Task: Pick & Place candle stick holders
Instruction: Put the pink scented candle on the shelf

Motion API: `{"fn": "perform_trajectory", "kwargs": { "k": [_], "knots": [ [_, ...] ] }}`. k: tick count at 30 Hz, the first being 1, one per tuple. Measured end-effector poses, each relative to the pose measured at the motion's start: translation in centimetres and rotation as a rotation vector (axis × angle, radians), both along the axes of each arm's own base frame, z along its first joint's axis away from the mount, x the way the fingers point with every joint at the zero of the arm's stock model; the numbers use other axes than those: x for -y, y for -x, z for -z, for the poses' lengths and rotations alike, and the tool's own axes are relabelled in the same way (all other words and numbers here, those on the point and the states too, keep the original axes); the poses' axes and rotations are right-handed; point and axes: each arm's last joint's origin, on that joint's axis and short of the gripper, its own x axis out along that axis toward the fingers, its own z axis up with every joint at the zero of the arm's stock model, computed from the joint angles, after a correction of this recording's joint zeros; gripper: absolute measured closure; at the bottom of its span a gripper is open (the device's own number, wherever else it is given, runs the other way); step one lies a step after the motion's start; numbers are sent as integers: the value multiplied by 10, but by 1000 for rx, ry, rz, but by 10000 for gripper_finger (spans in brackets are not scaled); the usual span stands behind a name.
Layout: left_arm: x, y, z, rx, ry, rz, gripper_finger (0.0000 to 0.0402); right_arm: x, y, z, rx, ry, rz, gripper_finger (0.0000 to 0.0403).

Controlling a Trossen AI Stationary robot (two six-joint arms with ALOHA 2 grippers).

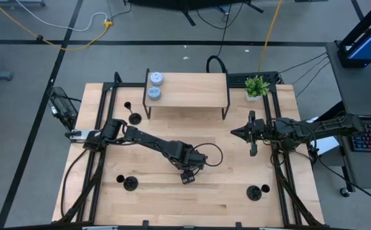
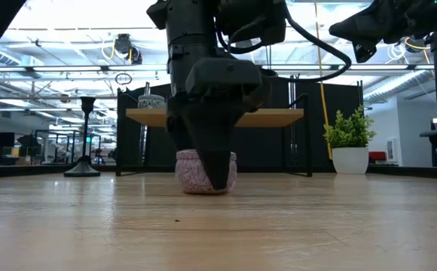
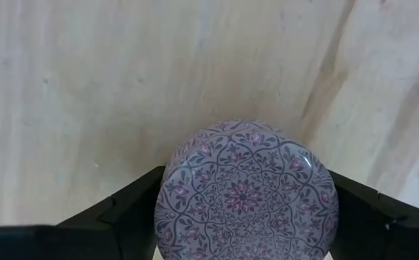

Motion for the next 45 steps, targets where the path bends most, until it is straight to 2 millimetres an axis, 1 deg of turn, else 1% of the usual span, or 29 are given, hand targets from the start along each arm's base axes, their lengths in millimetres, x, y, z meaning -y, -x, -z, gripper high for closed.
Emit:
{"fn": "perform_trajectory", "kwargs": {
  "k": [3,9,15,20,23,26,30,39,42,45],
  "knots": [
    [-5,0,-9,14,35,5,103,0,0,0,0,0,0,399],
    [-29,9,-45,50,34,-3,101,0,0,0,-1,1,4,399],
    [-64,27,-102,165,40,-93,101,2,0,0,0,8,17,399],
    [-99,50,-151,302,-3,-259,97,6,-1,-1,7,7,47,399],
    [-119,66,-177,385,-59,-365,102,8,-1,-1,8,7,61,399],
    [-138,80,-195,446,-123,-442,102,9,-1,-1,7,7,68,399],
    [-163,93,-208,501,-173,-514,102,10,-1,-1,8,2,76,399],
    [-229,110,-214,496,-285,-588,102,10,-1,-1,8,0,76,399],
    [-244,116,-215,486,-323,-585,102,10,-1,-1,8,0,76,399],
    [-254,122,-212,449,-345,-570,102,10,-1,-1,8,0,76,399]
  ]
}}
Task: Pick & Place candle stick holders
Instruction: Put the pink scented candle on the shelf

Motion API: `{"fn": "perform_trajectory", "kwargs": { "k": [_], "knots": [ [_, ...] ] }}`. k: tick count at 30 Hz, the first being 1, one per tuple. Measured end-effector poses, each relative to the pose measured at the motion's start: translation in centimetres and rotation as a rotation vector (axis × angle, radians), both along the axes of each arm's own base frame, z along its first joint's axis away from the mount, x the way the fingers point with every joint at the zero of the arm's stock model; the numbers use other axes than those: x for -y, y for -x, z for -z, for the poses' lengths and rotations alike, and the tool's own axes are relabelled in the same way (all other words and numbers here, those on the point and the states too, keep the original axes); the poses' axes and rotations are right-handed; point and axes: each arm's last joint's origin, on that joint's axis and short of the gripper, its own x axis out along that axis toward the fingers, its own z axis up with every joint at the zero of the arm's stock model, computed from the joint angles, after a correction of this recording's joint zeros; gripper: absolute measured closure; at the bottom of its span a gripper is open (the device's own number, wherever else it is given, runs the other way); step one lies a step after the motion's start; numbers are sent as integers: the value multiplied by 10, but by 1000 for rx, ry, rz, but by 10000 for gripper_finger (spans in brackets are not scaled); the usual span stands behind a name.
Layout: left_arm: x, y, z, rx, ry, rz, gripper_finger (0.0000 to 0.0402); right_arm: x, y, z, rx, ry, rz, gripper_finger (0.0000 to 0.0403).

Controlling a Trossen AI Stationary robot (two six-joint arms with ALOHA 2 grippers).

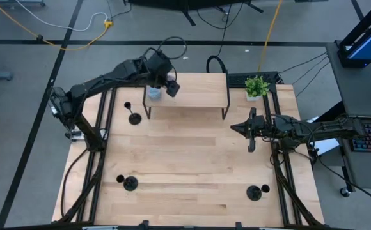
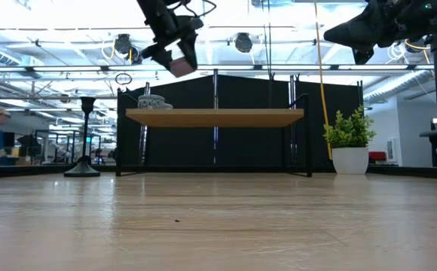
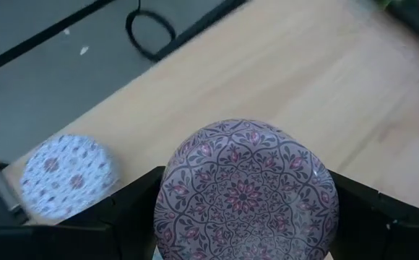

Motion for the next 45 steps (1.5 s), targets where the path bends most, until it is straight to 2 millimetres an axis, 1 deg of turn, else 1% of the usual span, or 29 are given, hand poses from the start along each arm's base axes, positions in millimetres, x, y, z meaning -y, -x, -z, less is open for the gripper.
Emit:
{"fn": "perform_trajectory", "kwargs": {
  "k": [4,10,13,16,22,29,35,41,45],
  "knots": [
    [-9,-3,11,-58,1,17,102,0,0,0,0,0,3,399],
    [-20,-14,39,-190,24,66,102,0,0,0,0,0,3,399],
    [-25,-18,47,-212,17,77,98,0,0,0,0,-1,3,399],
    [-31,-17,52,-241,12,73,94,0,0,0,2,-20,5,399],
    [-36,-16,54,-228,31,86,101,0,0,0,4,-30,8,399],
    [-35,-17,54,-226,32,105,85,0,0,0,4,-30,9,399],
    [-34,-18,54,-231,20,107,96,0,0,0,4,-30,9,399],
    [-35,-18,54,-247,-1,131,74,0,0,0,4,-30,9,399],
    [-35,-18,53,-263,-24,132,71,0,0,0,4,-30,8,399]
  ]
}}
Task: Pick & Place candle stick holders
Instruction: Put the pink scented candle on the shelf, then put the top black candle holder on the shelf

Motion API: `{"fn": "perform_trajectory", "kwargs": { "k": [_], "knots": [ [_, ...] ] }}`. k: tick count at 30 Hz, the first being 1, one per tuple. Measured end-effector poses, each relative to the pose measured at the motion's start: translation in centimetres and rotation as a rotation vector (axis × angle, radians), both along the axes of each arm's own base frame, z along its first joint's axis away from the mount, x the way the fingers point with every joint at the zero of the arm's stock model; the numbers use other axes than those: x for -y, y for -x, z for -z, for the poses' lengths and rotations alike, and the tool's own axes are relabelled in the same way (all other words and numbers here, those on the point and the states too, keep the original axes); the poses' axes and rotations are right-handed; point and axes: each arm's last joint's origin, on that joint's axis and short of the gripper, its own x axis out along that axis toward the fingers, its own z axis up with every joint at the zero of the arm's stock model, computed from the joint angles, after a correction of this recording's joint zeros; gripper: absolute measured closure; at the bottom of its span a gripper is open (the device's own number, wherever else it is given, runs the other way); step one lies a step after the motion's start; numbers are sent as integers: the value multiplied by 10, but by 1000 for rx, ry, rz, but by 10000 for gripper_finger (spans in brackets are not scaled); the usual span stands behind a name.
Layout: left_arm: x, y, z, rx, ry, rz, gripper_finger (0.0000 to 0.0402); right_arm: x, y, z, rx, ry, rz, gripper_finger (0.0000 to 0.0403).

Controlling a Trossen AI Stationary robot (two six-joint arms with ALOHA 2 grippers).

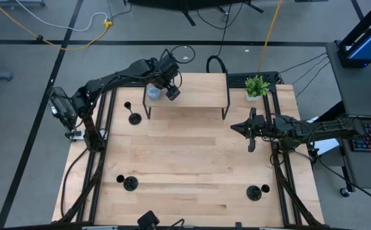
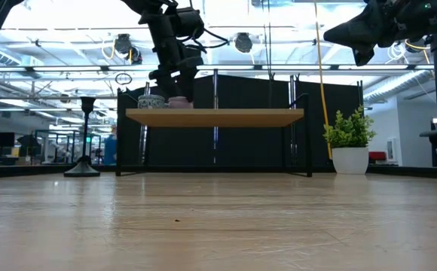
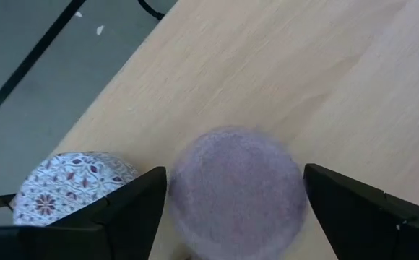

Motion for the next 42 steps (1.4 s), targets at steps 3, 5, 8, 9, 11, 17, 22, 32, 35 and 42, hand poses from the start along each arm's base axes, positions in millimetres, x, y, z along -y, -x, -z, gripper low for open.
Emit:
{"fn": "perform_trajectory", "kwargs": {
  "k": [3,5,8,9,11,17,22,32,35,42],
  "knots": [
    [0,0,0,-5,-5,7,82,0,0,0,0,0,0,399],
    [0,0,0,-7,-9,13,91,0,0,0,0,0,-1,399],
    [-1,0,0,-13,-31,3,101,0,0,0,0,0,-2,399],
    [-1,0,-1,-19,-40,-2,102,0,0,0,0,0,-2,399],
    [-2,0,-1,-27,-52,-11,103,0,0,0,0,0,-3,399],
    [1,-1,-11,-10,-66,-9,103,0,0,0,0,0,-3,399],
    [12,-1,-48,32,-90,16,103,0,0,0,0,0,-3,399],
    [62,29,-105,-87,-15,-104,103,0,0,0,0,0,-3,399],
    [69,33,-101,-82,3,-144,103,0,0,0,-1,1,-4,399],
    [71,59,-89,-130,31,-236,103,0,0,0,1,-19,-6,399]
  ]
}}
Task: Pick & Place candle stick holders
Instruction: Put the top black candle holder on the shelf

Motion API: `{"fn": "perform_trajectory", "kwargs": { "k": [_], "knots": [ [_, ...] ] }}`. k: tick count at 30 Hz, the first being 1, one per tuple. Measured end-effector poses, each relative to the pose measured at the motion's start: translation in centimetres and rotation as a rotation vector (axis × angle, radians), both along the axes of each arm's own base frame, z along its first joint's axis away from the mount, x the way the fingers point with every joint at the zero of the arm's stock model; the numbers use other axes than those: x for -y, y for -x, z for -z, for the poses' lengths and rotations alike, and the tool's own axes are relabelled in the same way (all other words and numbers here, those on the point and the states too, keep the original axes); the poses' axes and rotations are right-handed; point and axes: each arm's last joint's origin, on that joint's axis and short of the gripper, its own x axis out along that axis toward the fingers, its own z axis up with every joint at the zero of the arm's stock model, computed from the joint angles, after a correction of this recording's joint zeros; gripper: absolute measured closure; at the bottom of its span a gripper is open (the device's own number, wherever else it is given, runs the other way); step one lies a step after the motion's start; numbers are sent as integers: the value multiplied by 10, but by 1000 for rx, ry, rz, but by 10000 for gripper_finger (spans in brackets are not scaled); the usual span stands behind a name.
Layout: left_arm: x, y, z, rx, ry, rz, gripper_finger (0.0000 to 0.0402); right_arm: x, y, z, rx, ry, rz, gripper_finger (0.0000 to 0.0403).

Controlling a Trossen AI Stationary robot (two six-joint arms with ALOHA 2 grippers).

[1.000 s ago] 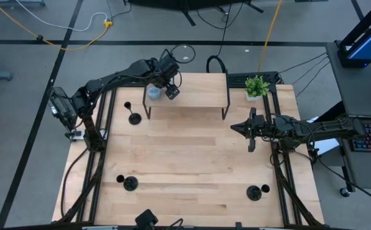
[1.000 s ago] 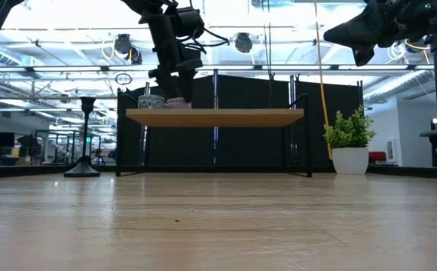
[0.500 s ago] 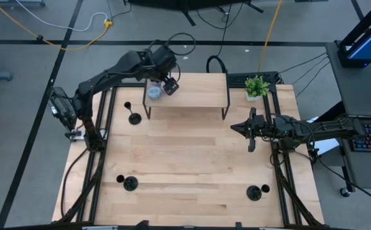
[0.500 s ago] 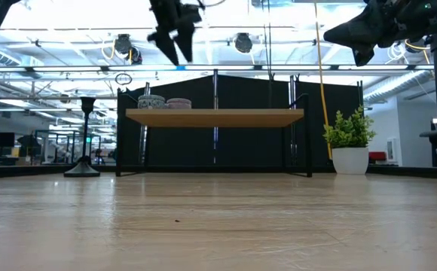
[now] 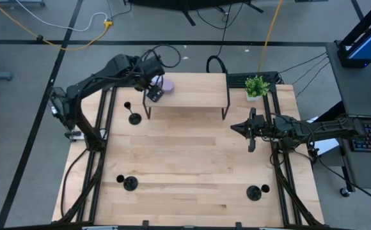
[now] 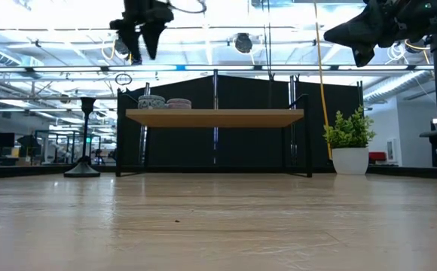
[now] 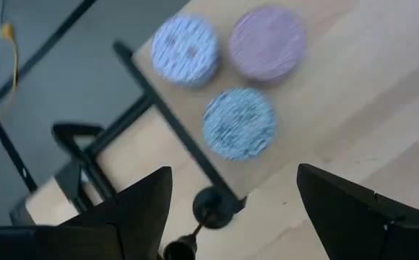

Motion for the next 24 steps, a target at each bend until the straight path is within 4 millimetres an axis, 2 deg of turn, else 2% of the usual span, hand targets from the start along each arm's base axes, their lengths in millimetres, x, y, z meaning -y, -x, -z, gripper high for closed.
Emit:
{"fn": "perform_trajectory", "kwargs": {
  "k": [11,15,24],
  "knots": [
    [-3,55,33,-27,87,-299,103,0,0,1,-6,-1,0,399],
    [-5,74,51,-57,175,-370,103,0,0,1,-6,-2,0,399],
    [-12,96,89,-185,247,-452,103,0,0,1,-6,-2,0,399]
  ]
}}
